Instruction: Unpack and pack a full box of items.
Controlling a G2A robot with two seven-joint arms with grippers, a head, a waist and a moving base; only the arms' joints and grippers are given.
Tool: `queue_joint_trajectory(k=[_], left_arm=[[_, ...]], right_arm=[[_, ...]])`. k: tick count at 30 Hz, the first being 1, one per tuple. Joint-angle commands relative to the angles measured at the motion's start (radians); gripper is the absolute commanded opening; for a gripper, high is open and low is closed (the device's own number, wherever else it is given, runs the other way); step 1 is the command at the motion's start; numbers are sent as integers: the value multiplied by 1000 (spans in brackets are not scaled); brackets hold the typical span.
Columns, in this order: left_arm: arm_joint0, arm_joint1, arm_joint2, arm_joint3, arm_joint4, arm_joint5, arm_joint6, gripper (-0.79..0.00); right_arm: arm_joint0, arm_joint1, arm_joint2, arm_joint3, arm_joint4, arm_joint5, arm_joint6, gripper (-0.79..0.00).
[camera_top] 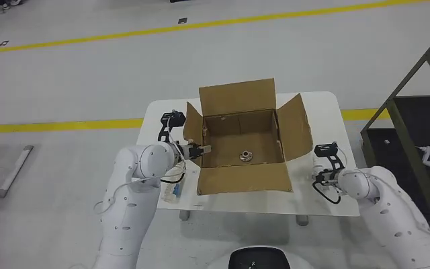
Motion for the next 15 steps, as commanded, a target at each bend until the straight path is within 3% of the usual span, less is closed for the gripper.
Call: queue_joint_trajectory(k=[1, 2, 3, 4, 7, 8, 11, 15], left_arm=[[-1, 1, -1, 0, 2, 1, 0, 0], [-1, 2, -1, 0, 3, 2, 0, 0], [-2, 2, -2, 0, 4, 3, -1, 0], [-2, 3, -3, -1, 5, 4, 0, 0], [-5, 5, -6, -1, 4, 5, 3, 0], [-5, 5, -8, -4, 0, 2, 10, 0], [-5, 7, -10, -4, 0, -2, 14, 0], [-12, 9, -14, -9, 1, -4, 17, 0]], right_arm=[[8, -1, -11, 12, 1, 2, -1, -539], [11, -1, -14, 16, 0, 3, -1, -508], [14, -1, -17, 22, 1, 2, 0, -409], [18, -1, -19, 26, 3, -1, 3, -360], [24, 0, -22, 34, 5, -2, 3, -52], [25, 0, -20, 34, 12, -2, 3, 0], [24, 2, -5, 21, 24, 8, -1, 0], [-1, 9, 97, -84, 130, 61, -48, 0]])
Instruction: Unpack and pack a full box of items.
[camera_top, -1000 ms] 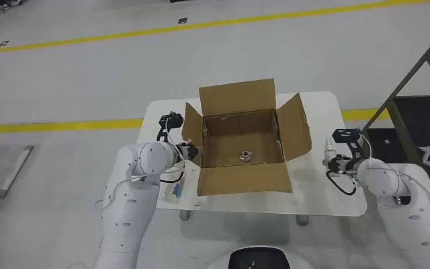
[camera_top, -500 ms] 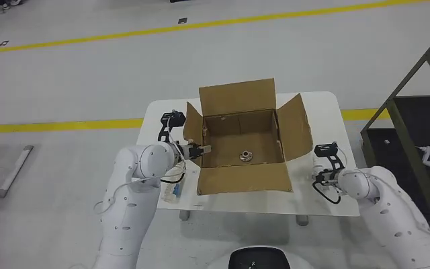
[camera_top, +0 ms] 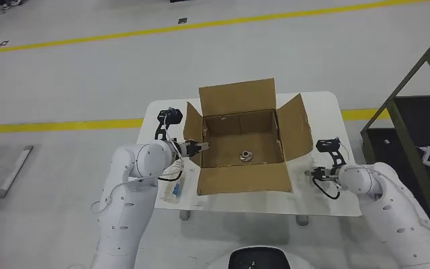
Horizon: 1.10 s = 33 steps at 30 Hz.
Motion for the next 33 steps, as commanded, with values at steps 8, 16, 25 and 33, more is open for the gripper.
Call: queue_joint_trajectory(k=[8, 16, 25, 33], left_arm=[[1, 7, -25, -5, -5, 2, 12, 0], [3, 9, -16, 36, -9, 6, 40, 0], [-5, 9, 9, 86, -2, 5, 59, -43], [-9, 9, 18, 97, -13, -9, 77, -785]], right_arm=[[-58, 1, 261, -249, 535, 28, -92, 0], [-21, -2, 201, -174, 682, 2, -115, 0], [48, -8, 100, -29, 738, 22, -138, -785], [65, -5, 79, 28, 805, 5, -126, -785]])
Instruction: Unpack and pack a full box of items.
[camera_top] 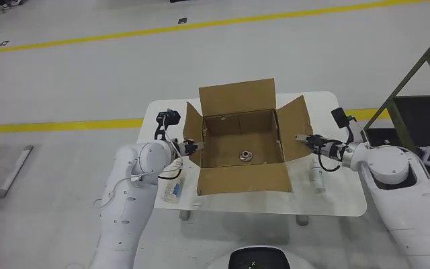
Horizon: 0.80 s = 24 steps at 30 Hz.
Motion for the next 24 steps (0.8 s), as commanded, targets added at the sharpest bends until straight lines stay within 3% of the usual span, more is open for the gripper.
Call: queue_joint_trajectory(k=[1, 14, 24], left_arm=[[3, 1, -1, -2, -7, 2, 2, -785], [16, 7, -12, -48, -44, 3, -34, -785], [53, 19, -36, -121, -65, 0, -80, -785]], right_arm=[[1, 2, 0, 7, 23, 1, 8, -785], [-31, 23, 21, -42, 13, 8, 35, -785], [-110, 50, 73, -158, -62, 34, 81, -785]])
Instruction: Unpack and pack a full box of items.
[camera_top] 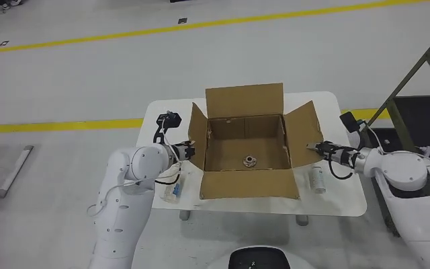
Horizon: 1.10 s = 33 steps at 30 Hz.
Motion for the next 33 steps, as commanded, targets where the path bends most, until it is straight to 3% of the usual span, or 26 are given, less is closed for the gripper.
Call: queue_joint_trajectory(k=[1, 4, 5, 6, 7, 12, 13, 14, 16, 18, 24, 25, 26, 27, 28, 30, 33], left_arm=[[10, 2, -1, -12, -5, -3, -4, -785], [17, 4, 0, -29, -11, -5, -10, -785], [17, 5, 2, -32, -10, -10, -14, -622], [17, 6, 3, -33, -10, -11, -16, 0], [15, 7, 6, -34, -8, -19, -23, 0], [7, 10, 9, -48, 6, -39, -8, 0], [7, 11, 9, -50, 9, -42, -6, 0], [7, 12, 8, -52, 12, -42, -5, 0], [8, 14, 5, -58, 18, -42, 0, 0], [6, 16, 0, -67, 26, -37, 4, 0], [8, 23, -27, -101, 46, -29, 16, 0], [9, 24, -33, -107, 47, -25, 17, 0], [8, 25, -38, -112, 54, -23, 19, 0], [9, 26, -42, -116, 58, -22, 21, 0], [9, 27, -48, -120, 60, -20, 24, 0], [9, 30, -56, -127, 78, -22, 33, 0], [13, 34, -77, -132, 100, -12, 63, 0]], right_arm=[[-16, 5, 10, -19, -7, 1, 9, -785], [-30, 10, 22, -31, -4, 8, 9, -785], [-33, 11, 23, -34, -3, 11, 7, -680], [-35, 12, 23, -36, -2, 14, 5, -459], [-36, 13, 22, -39, -4, 16, 4, -416], [-36, 18, 16, -68, -15, 8, -10, -403], [-36, 20, 18, -73, -25, 11, -12, -231], [-36, 22, 19, -81, -30, 14, -14, -148], [-36, 24, 29, -100, -29, 17, -28, -43], [-37, 28, 42, -138, -55, 23, -49, 0], [-24, 36, 68, -298, -126, 61, -134, 0], [-16, 37, 62, -323, -138, 63, -146, -31], [-5, 37, 51, -344, -148, 64, -152, -265], [7, 37, 33, -357, -163, 66, -155, -419], [22, 37, 7, -363, -185, 69, -155, -505], [58, 36, -60, -357, -236, 83, -148, -770], [123, 28, -200, -317, -328, 127, -148, -785]])
